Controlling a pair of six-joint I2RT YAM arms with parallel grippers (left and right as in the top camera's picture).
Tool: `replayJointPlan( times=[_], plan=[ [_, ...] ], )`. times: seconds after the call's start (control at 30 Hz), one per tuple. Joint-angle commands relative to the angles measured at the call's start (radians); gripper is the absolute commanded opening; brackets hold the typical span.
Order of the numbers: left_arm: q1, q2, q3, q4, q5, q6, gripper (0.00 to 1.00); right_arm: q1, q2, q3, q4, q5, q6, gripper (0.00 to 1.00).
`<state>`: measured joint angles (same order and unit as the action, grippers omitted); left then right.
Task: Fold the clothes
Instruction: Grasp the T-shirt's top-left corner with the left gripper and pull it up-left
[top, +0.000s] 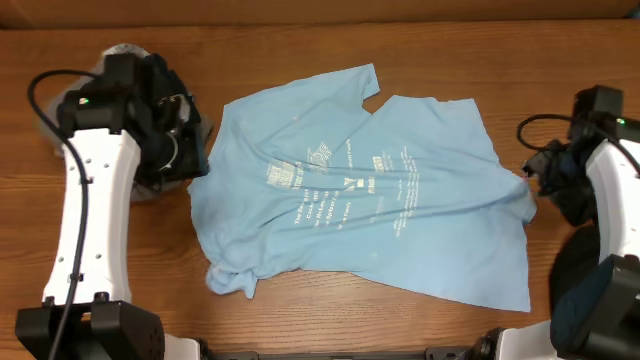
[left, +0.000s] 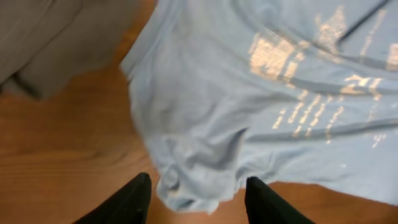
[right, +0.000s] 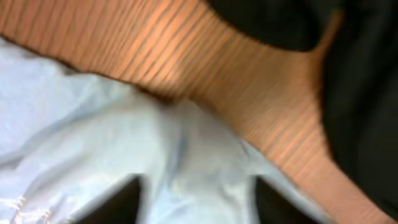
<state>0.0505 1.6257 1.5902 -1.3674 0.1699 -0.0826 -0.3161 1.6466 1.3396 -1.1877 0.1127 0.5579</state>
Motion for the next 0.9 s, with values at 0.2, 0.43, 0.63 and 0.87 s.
replayJointPlan(
  times=[0.2, 0.43, 0.63, 0.87],
  plan=[
    [-0.154, 0.060, 0.002, 0.219, 0.005, 0.061, 0.70, -0.001, -0.018, 0.036, 0.018, -0.214, -0.163, 0.86],
    [-0.188, 0.248, 0.002, 0.492, 0.086, 0.062, 0.54, 0.001, -0.018, 0.036, 0.027, -0.491, -0.301, 0.84],
    [-0.200, 0.422, 0.002, 0.757, 0.211, 0.061, 0.59, 0.001, -0.018, 0.035, 0.010, -0.519, -0.300, 0.83],
    [-0.228, 0.556, 0.002, 0.995, 0.149, 0.117, 0.64, 0.001, -0.018, 0.035, -0.034, -0.518, -0.302, 0.83]
  ],
)
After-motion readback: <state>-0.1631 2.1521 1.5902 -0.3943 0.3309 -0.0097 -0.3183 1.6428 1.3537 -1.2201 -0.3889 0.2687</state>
